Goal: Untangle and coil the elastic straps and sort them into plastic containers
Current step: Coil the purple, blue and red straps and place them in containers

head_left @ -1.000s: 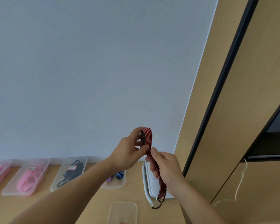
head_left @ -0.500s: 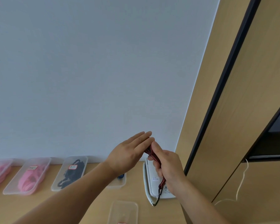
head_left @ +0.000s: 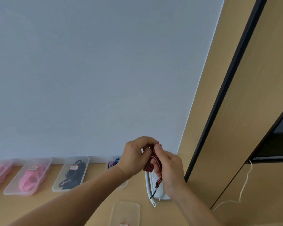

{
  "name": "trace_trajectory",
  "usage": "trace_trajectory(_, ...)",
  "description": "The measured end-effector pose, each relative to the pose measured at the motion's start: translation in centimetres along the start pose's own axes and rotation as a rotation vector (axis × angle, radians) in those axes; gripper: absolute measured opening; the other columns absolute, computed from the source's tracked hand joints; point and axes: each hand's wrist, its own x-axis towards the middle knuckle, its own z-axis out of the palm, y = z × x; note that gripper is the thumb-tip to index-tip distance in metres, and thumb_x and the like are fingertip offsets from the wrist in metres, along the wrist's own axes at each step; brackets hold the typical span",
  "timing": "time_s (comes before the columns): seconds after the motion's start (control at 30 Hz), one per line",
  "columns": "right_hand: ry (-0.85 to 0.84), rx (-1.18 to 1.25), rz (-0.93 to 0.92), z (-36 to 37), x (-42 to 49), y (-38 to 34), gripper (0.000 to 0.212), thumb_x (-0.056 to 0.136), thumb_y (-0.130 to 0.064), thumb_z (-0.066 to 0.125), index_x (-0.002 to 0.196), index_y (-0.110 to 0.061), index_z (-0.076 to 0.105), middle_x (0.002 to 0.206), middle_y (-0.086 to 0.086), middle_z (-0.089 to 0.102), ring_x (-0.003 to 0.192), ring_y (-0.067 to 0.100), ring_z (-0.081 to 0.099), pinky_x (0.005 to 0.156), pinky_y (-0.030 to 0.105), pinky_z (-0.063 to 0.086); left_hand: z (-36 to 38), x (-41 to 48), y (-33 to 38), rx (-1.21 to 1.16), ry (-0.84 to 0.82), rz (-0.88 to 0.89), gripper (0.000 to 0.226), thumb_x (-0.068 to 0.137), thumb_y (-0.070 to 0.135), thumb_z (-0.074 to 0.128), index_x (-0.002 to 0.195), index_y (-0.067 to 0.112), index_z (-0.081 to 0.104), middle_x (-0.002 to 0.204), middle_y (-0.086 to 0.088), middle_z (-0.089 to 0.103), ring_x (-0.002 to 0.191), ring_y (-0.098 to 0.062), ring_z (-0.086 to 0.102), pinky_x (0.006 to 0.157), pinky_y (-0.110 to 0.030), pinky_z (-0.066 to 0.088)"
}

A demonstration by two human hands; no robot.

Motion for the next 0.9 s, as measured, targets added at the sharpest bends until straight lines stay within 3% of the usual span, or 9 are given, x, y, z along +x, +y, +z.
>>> trace_trajectory(0.1,0.018,0.041,-0.026,-0.1,0.7,-0.7,0.052,0.078,-0.060,0.060,0.052,-0.016,0.061,0.049,0.003,0.050,0.043,0.009,0.046,0.043,0.017,0.035,0.0,0.7,0.5,-0.046,0.062,0.042,0.029,0.085,-0.001,0.058,0.101,0.017,0.074,0.099,0.015,0.070,0.092,-0.003,0.066,0.080,-0.011,0.049)
trace_trajectory(0.23,0.035,0.006,-0.022,-0.1,1.2,-1.3,0.061,0.079,-0.070,0.048,0.053,-0.018,0.065,0.051,0.005,0.055,0.042,0.012,0.044,0.041,0.019,0.036,0.1,0.6,0.4,-0.144,0.088,-0.075,0.032,0.088,0.002,0.061,0.109,0.024,0.071,0.103,0.017,0.071,0.100,-0.008,0.066,0.088,-0.022,0.053)
trace_trajectory(0.5,0.018,-0.044,0.157,-0.4,1.4,-1.4,0.070,0.069,-0.081,0.046,0.050,-0.017,0.067,0.053,0.004,0.059,0.039,0.012,0.043,0.038,0.022,0.033,-0.1,-0.3,0.4,-0.221,0.125,-0.063,0.034,0.089,0.003,0.055,0.105,0.029,0.070,0.103,0.012,0.074,0.103,-0.013,0.069,0.090,-0.024,0.052)
trace_trajectory(0.63,0.023,-0.078,0.172,-0.4,1.6,-1.0,0.065,0.077,-0.074,0.055,0.064,-0.012,0.068,0.053,0.001,0.059,0.041,0.010,0.046,0.040,0.021,0.034,0.0,-0.5,0.9,-0.315,0.144,-0.068,0.031,0.087,0.015,0.050,0.103,0.039,0.062,0.102,0.007,0.075,0.105,-0.015,0.069,0.089,-0.022,0.052)
trace_trajectory(0.8,0.069,-0.056,0.135,-0.4,1.8,-0.5,0.055,0.069,-0.066,0.065,0.063,-0.012,0.070,0.058,0.002,0.062,0.049,0.011,0.052,0.047,0.024,0.037,0.3,-0.4,0.8,-0.409,0.156,-0.066,0.032,0.084,0.001,0.044,0.109,0.018,0.054,0.098,0.003,0.076,0.096,-0.009,0.070,0.083,-0.013,0.049)
trace_trajectory(0.9,0.103,-0.073,0.136,-0.4,1.9,-0.4,0.053,0.067,-0.061,0.064,0.066,-0.009,0.070,0.058,0.001,0.062,0.050,0.010,0.051,0.048,0.025,0.037,0.4,-0.4,1.2,-0.434,0.150,-0.047,0.031,0.084,0.007,0.045,0.110,0.022,0.053,0.098,0.001,0.075,0.101,-0.014,0.068,0.087,-0.017,0.048)
